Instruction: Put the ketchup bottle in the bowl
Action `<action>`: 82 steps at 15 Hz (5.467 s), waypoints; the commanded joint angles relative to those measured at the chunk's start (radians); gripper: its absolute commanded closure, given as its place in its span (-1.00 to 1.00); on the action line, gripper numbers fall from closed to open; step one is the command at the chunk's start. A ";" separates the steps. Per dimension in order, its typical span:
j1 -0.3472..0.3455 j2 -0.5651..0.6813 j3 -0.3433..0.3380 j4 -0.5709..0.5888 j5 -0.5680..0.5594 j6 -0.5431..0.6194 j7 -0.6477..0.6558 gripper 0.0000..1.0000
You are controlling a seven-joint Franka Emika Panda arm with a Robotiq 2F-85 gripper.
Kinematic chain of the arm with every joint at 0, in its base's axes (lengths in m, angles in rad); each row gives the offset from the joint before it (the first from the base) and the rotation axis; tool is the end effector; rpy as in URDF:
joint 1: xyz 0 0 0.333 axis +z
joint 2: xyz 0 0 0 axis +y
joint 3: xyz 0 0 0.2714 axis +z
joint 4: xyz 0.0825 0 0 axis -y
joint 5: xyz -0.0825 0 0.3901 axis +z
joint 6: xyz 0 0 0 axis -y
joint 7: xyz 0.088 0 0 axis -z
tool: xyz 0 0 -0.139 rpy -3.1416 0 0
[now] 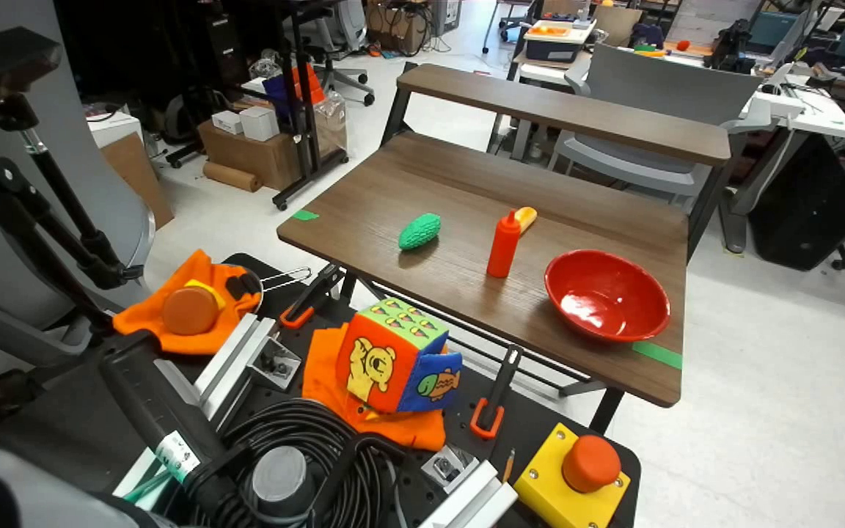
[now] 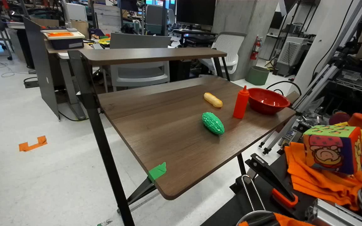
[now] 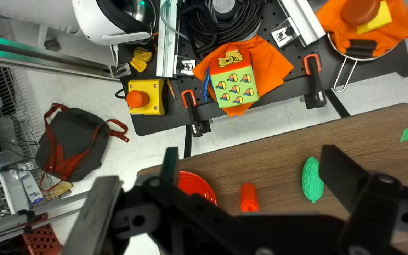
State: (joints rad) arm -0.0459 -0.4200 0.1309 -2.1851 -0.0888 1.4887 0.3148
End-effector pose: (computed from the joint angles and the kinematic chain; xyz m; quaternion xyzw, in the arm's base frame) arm 0.4099 0.0242 0.4621 0.9804 -0.1199 -0.1230 0.0962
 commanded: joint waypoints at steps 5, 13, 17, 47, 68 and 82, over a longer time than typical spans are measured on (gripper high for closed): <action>-0.010 0.207 -0.045 -0.021 -0.042 0.343 0.052 -1.00; 0.013 0.529 -0.095 0.024 -0.070 0.554 0.068 -1.00; 0.030 0.650 -0.124 0.066 -0.103 0.601 0.095 -1.00; 0.200 1.123 -0.253 0.430 -0.107 0.522 0.249 0.12; -0.065 0.904 -0.267 0.344 0.195 0.515 0.044 0.75; -0.097 1.023 -0.293 0.387 0.167 0.593 0.038 0.75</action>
State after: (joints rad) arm -0.1389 0.5819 -0.1555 -1.8169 0.0787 2.1020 0.4000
